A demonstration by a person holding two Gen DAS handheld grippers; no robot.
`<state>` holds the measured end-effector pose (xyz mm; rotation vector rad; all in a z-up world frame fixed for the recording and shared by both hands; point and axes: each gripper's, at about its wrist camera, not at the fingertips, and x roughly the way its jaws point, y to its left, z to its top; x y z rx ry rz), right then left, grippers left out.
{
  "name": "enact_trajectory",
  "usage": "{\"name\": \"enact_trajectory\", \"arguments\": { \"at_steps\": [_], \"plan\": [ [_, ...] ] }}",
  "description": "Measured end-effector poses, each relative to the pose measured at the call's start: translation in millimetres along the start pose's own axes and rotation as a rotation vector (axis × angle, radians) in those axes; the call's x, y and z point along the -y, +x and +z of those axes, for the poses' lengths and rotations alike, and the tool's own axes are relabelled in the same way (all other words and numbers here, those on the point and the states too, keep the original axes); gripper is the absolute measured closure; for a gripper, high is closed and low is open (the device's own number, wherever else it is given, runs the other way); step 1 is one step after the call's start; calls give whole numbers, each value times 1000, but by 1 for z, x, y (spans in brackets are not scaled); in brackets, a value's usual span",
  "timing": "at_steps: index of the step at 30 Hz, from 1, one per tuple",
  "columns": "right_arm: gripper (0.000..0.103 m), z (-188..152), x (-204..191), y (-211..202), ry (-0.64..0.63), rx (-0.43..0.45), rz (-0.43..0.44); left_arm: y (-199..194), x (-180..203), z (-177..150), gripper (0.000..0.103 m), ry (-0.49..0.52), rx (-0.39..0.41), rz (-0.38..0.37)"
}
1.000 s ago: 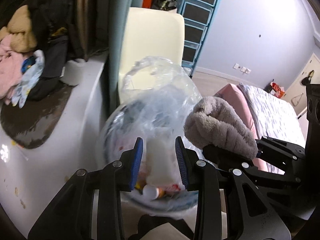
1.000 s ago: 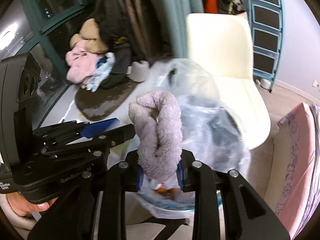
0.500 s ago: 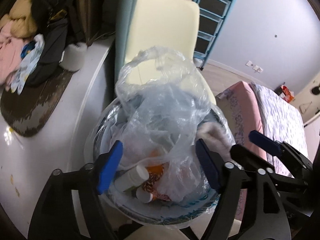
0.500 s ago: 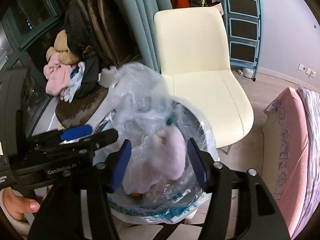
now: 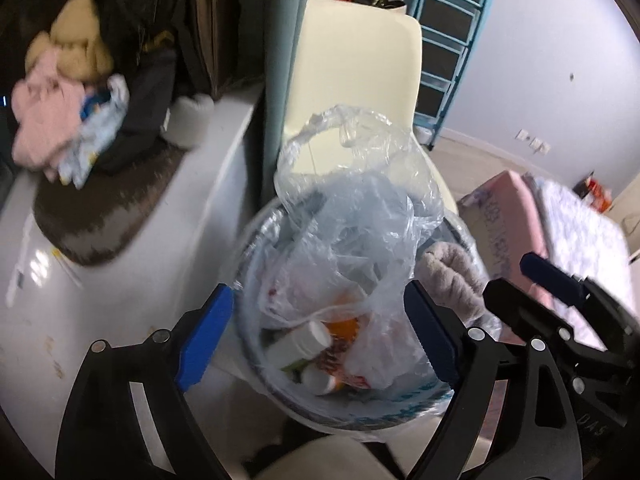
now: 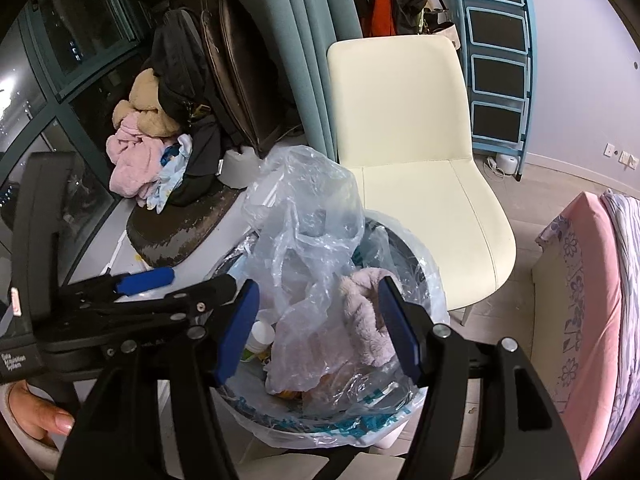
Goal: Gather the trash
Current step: 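Open the right gripper to drop the cloth while the left gripper releases the bottle into the bin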
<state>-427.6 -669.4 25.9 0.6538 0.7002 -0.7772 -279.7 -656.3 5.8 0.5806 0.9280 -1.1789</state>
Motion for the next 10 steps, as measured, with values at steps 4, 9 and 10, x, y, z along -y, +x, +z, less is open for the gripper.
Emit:
{"name": "enact_trajectory", "arguments": {
  "at_steps": [4, 9, 10],
  "plan": [
    [44, 0, -1, -5, 5, 18, -2, -2, -3, 1, 11, -19, -9, -1],
    [44, -1, -3, -10, 8, 39, -4, -2, -11, -2, 6, -70, -29, -38],
    [44, -2, -3, -11, 10, 41, -4, -3, -11, -2, 6, -67, -30, -37]
  ]
}}
